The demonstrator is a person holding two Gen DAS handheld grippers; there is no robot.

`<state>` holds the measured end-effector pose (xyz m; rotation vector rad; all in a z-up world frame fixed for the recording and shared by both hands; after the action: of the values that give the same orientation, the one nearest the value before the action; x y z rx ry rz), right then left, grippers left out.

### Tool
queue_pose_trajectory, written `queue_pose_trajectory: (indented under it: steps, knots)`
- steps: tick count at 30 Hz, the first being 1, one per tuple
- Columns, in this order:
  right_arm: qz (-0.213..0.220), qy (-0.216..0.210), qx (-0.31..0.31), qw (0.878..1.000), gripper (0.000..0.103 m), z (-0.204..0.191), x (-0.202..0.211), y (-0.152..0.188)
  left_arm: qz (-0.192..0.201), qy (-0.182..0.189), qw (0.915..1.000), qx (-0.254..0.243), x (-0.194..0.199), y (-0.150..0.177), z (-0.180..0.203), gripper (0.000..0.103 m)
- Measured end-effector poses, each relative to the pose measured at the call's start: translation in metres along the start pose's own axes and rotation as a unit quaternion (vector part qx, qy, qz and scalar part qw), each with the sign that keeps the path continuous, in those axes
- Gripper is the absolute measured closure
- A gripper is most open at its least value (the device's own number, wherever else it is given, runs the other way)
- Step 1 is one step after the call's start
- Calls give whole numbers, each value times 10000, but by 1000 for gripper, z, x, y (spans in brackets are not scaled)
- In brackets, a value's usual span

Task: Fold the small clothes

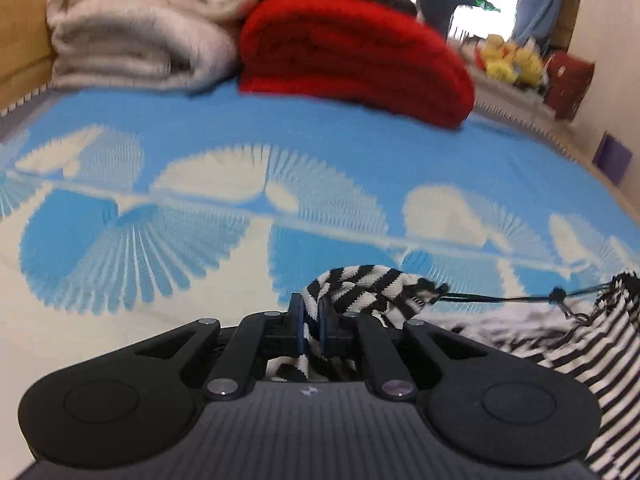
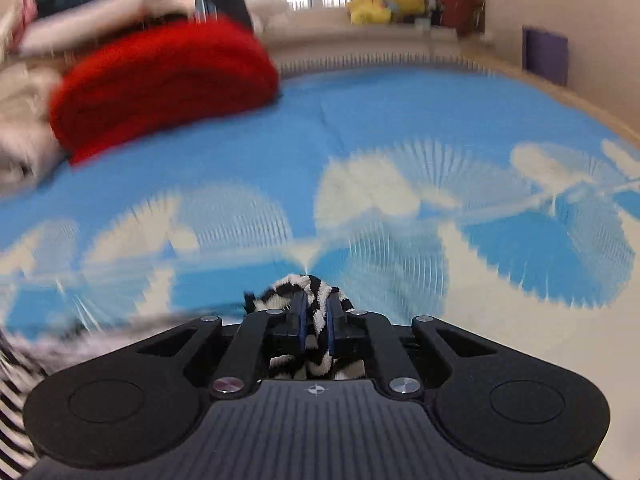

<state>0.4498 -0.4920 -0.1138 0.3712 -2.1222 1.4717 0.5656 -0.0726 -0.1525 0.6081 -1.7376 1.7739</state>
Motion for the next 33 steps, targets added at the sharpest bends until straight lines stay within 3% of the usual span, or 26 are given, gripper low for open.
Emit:
queue_pose_trajectory:
  steps: [1,3,6,7,10,14,18,21,24,27,33]
  knots:
    - [150,-33,-23,9999,94,0,5,-8,22,-21,10000,61,0,-1,-1,93]
    - [147,-13,6,9999,93,0,3,-5,-156,-188,9996,127,-8,6,-5,68]
    - [-591,6,113,9982,81,5,-27,34,-429,-314,9986,-11,-18,22,-2,40]
    - [-740,-10,120,9972,74,7,-32,43,-380,-372,9986,-30,-16,22,-2,37]
    - [-589,-171,14,9981,67,6,-11,31,-232,-465,9986,66,-1,14,-7,15]
    - [-22,-401,-356,9986,48,13,67,4,-70,-459,9983,349,43,8,-23,11]
    - [-464,-99,-225,9986,46,16,132,32,-388,-560,9977,25,92,26,-30,10]
    - [-804,235,-35,9965,46,20,163,80,-290,-622,9974,-231,128,46,-36,10]
    - [-1020,440,112,9937,46,21,175,119,-359,-713,9958,-442,145,82,-40,10]
    - [-1219,348,429,9910,49,11,173,144,-633,-739,9933,-619,144,123,-45,10]
    - [-1345,151,631,9888,51,-1,154,153,-941,-303,9901,-997,129,156,-38,10]
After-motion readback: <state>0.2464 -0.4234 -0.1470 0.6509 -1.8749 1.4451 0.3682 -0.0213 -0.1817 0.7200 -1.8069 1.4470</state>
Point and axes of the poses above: each gripper's, at about its wrist camera, not at the fingertips, and x roughly against the way its jaws point, z to its right, y to its underside, the point moved 9 cm from there along -x, roughly the way its jaws point, and after that the axes turned 9 degrees about -y, right-handed, at the moved point
